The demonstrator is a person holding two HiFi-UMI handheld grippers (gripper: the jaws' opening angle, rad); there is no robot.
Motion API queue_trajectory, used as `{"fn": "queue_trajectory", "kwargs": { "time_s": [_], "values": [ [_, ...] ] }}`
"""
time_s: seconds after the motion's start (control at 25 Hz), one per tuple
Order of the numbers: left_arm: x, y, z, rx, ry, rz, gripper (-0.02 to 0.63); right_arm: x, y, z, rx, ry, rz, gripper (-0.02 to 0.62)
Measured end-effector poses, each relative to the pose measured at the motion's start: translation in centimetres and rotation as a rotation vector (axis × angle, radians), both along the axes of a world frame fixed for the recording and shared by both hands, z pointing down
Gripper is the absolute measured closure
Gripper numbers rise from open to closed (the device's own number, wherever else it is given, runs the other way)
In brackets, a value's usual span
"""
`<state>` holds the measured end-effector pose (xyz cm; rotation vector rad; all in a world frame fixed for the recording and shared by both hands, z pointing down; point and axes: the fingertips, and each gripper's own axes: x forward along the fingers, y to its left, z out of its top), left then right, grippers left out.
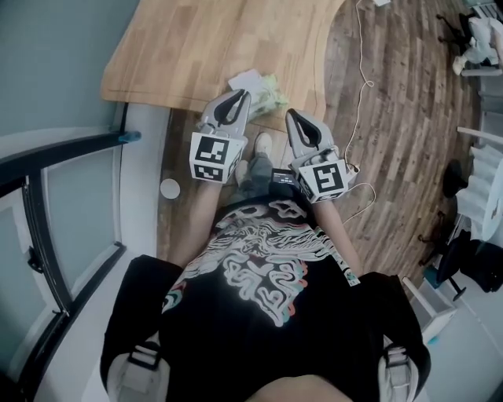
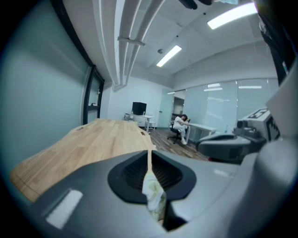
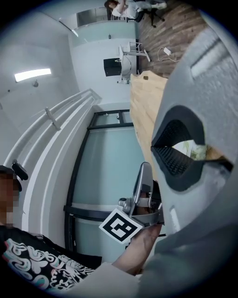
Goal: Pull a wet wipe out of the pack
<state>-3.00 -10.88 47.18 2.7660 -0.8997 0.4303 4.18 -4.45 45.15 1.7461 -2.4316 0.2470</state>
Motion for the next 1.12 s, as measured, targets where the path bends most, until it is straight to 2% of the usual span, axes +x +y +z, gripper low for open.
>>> {"fn": "queue_trajectory", "kwargs": {
  "time_s": [0.28, 0.64, 0.8, 1.0, 1.12],
  "values": [
    [2.4, 0.1, 3.4, -0.053, -0.091, 0.068, 0.606, 0.1, -1.8, 1.4, -0.045, -0.006, -0.021, 0.597],
    [3.3, 0.0, 7.8, -0.118, -0.212, 0.126, 0.598, -0.7, -3.9, 3.0, -0.060, 0.039, -0.155, 0.597],
    [3.8, 0.6, 9.7, -0.154, -0.283, 0.149, 0.567, -0.6, -4.2, 4.1, -0.085, 0.017, -0.208, 0.597],
    [3.3, 0.0, 10.5, -0.140, -0.362, 0.154, 0.561, -1.4, -5.3, 5.5, -0.117, 0.007, -0.270, 0.597],
    [2.9, -0.2, 11.7, -0.163, -0.385, 0.140, 0.558, -1.9, -5.9, 6.4, -0.127, 0.019, -0.310, 0.597]
  ]
}}
